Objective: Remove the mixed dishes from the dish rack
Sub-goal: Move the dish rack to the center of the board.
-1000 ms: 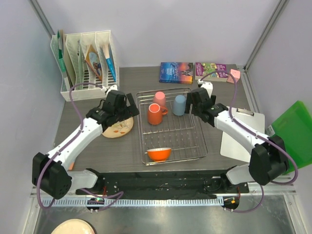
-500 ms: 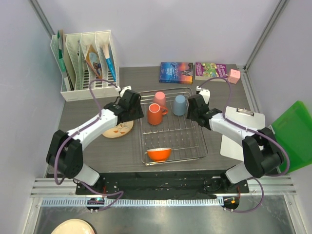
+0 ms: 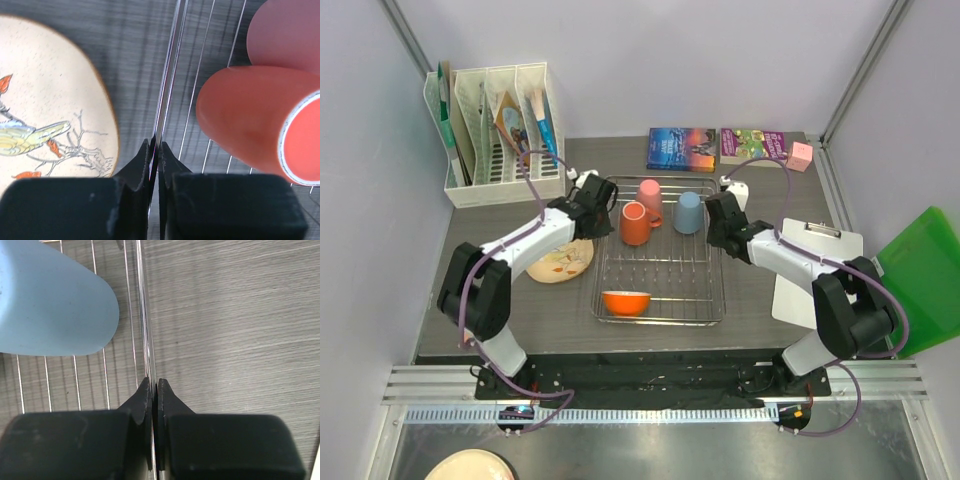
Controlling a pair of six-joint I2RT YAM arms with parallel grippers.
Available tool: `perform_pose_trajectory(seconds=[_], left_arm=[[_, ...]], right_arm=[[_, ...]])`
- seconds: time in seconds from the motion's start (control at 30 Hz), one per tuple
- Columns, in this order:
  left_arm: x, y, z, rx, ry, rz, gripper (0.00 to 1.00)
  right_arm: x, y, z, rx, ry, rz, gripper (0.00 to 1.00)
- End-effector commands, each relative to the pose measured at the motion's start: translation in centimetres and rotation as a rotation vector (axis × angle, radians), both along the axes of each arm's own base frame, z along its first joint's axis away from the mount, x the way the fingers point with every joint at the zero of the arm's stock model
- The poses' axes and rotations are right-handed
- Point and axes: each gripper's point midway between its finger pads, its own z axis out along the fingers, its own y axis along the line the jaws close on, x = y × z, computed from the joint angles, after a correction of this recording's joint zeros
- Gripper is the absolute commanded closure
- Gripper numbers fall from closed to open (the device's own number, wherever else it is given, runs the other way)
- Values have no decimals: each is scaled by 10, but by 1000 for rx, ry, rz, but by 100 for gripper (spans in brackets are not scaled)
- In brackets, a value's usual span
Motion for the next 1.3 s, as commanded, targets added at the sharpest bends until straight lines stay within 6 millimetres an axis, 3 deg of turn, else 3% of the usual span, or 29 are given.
perform_pose_trajectory(seconds=[0.0, 0.33, 0.5, 0.67, 0.8, 0.9, 0.93, 1.03, 1.17, 1.27], left_arm=[[18, -36, 17, -91, -26, -42, 100], [54, -61, 27, -116, -58, -41, 100], [67, -73, 25, -139, -57, -44, 100], [77, -77, 23, -134, -63, -28, 100], [82, -82, 24, -152, -67, -28, 100], [82, -86, 32, -168, -69, -46, 99], [81, -86, 32, -165, -62, -53, 97], [78, -84, 39, -156, -64, -71, 85], [75, -75, 48, -136, -88, -52, 61], [73, -68, 57, -128, -105, -36, 50]], right_arm=[[28, -16, 17, 98, -79, -166, 99], [66, -45, 11, 153, -55, -255, 99], [88, -58, 26, 146, -72, -288, 99], [109, -55, 38, 128, -81, -280, 99], [112, -63, 38, 63, -41, -288, 99], [110, -59, 41, 83, -41, -270, 78], [109, -55, 41, 98, -36, -254, 60], [106, -55, 50, 114, -52, -253, 40], [102, -56, 67, 127, -87, -254, 35], [100, -56, 85, 138, -120, -247, 33]])
